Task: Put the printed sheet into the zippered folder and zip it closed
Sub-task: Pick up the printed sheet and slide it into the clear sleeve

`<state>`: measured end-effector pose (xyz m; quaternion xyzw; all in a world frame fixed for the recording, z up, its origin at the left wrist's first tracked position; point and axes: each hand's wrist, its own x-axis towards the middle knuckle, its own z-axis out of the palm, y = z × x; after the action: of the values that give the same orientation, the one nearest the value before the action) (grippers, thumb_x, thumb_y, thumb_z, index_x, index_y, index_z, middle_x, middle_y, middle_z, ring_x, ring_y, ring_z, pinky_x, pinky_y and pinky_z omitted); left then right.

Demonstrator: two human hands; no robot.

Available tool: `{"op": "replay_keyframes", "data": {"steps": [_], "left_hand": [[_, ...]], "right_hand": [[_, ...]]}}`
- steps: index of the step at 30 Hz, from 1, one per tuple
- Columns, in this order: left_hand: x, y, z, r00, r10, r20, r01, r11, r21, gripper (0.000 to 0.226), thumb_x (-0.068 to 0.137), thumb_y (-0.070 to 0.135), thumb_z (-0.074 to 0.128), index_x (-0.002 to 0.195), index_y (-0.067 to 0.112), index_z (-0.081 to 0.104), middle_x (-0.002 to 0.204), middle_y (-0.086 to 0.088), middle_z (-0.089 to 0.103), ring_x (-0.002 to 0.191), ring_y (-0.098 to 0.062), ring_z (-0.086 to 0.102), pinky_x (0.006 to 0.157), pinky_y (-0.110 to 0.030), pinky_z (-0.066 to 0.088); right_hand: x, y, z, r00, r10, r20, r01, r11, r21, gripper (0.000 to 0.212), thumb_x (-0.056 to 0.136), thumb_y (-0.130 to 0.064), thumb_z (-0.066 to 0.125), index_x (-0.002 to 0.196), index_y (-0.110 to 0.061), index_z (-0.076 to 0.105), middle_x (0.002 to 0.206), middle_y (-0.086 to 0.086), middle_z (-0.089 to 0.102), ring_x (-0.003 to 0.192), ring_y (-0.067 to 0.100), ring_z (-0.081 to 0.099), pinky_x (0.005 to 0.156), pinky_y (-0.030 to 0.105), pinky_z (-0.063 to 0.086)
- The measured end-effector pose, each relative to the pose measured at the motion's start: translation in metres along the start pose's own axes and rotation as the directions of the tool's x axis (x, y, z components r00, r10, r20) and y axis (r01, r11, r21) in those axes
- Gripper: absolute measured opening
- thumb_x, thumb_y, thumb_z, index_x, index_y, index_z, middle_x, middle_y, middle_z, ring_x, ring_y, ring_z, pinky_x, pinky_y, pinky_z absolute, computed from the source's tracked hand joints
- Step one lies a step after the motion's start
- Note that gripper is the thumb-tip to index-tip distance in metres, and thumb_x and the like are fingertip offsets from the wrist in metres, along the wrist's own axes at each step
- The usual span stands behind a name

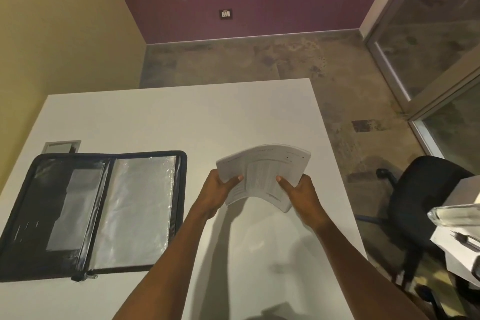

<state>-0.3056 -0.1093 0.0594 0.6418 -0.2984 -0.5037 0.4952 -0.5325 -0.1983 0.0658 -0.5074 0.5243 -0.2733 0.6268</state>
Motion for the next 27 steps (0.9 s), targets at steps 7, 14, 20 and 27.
{"op": "replay_keyframes", "data": {"steps": [7,14,20,27], "left_hand": [[-0.008,-0.018,0.002,1.000,-0.009,0.002,0.009,1.000,0.010,0.024,0.092,0.031,0.078,0.112,0.045,0.076,0.116,0.003,0.080,0.109,-0.016,0.075,0.100,-0.047,0.059],[-0.011,-0.026,0.003,1.000,-0.008,-0.014,0.008,1.000,0.024,0.028,0.090,0.034,0.079,0.114,0.047,0.074,0.116,0.005,0.079,0.109,-0.014,0.075,0.098,-0.043,0.059],[-0.008,-0.032,0.005,1.000,-0.030,0.003,0.030,0.999,0.037,0.026,0.089,0.039,0.078,0.114,0.047,0.074,0.116,0.006,0.079,0.109,-0.015,0.075,0.101,-0.049,0.058],[-0.003,-0.027,-0.015,0.986,-0.129,0.108,0.126,0.992,0.032,0.041,0.088,0.032,0.083,0.127,0.024,0.073,0.121,0.000,0.079,0.112,-0.021,0.075,0.105,-0.050,0.057]], "right_hand": [[-0.005,0.019,-0.002,0.996,0.089,0.022,-0.090,0.993,0.070,0.025,0.093,-0.013,0.078,0.117,-0.019,0.073,0.113,0.004,0.079,0.108,0.024,0.075,0.084,0.029,0.062],[0.002,0.027,0.000,0.991,0.135,0.002,-0.135,0.990,0.050,0.033,0.089,-0.014,0.081,0.121,-0.011,0.072,0.116,0.009,0.078,0.110,0.029,0.073,0.101,0.049,0.059],[0.003,0.030,-0.001,0.990,0.139,0.030,-0.141,0.988,0.059,0.034,0.091,-0.013,0.079,0.124,-0.014,0.070,0.119,0.008,0.077,0.114,0.029,0.072,0.102,0.048,0.058],[0.010,0.009,-0.005,0.973,0.139,0.183,-0.117,0.985,-0.125,0.051,0.092,-0.025,0.079,0.139,-0.014,0.063,0.128,0.004,0.075,0.117,0.024,0.072,0.104,0.051,0.057]]}}
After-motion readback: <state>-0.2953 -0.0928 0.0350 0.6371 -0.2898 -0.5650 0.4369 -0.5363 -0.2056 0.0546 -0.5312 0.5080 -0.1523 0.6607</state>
